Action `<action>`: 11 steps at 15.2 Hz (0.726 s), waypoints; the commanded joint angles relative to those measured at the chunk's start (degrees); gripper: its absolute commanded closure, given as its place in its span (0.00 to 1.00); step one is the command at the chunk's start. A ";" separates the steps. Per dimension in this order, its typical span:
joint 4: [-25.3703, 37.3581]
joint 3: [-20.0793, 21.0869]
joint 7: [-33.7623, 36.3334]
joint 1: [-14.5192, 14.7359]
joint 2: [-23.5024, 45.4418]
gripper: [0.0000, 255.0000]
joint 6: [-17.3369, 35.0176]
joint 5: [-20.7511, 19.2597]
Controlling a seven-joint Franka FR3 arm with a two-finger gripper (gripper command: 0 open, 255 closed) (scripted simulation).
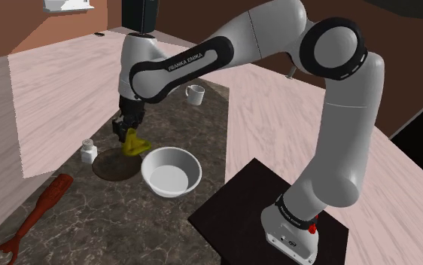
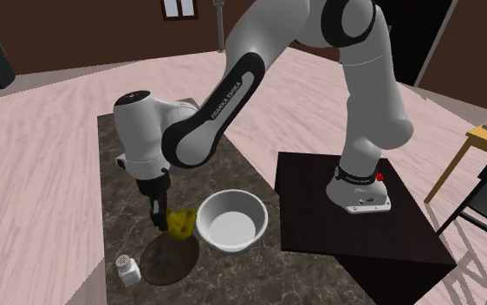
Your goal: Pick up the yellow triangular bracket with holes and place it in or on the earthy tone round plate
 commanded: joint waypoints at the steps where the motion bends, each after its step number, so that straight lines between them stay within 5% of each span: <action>1: 4.26 -0.04 2.25 2.12 2.31 1.00 -1.89 -0.89; 11: 6.73 -1.25 4.39 4.67 8.55 1.00 1.80 -3.03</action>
